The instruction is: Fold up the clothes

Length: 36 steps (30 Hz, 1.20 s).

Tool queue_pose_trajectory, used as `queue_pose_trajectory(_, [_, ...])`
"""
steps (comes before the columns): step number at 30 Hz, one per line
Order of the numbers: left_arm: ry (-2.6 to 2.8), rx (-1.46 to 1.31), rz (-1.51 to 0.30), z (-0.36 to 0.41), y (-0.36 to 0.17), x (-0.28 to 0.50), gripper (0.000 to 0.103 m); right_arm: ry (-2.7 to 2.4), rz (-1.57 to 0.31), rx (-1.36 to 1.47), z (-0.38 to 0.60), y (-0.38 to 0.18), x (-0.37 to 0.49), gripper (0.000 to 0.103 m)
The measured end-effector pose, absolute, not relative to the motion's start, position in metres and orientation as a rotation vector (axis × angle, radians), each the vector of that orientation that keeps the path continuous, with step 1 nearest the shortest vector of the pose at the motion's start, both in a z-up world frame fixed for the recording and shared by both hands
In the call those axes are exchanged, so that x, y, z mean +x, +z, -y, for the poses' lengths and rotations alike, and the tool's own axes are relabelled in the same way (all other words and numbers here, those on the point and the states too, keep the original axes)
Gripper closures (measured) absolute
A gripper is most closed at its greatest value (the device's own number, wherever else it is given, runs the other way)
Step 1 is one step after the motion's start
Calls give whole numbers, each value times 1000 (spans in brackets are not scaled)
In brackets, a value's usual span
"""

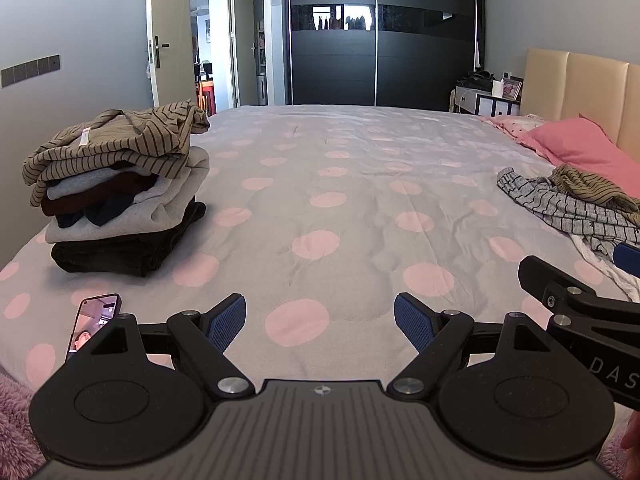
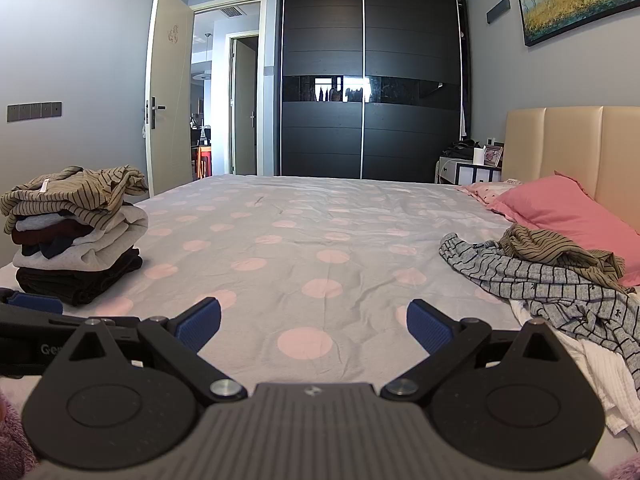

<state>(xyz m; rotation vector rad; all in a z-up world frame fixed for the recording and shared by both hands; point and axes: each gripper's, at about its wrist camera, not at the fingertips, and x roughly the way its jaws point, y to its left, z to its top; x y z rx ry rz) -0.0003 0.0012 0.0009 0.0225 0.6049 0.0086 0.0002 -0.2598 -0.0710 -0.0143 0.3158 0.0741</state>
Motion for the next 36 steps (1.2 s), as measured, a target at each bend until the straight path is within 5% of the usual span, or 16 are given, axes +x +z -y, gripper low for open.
queue_pose_trajectory(36, [10, -25, -558, -2, 8, -5, 23, 67, -247, 3, 263, -69, -4, 3])
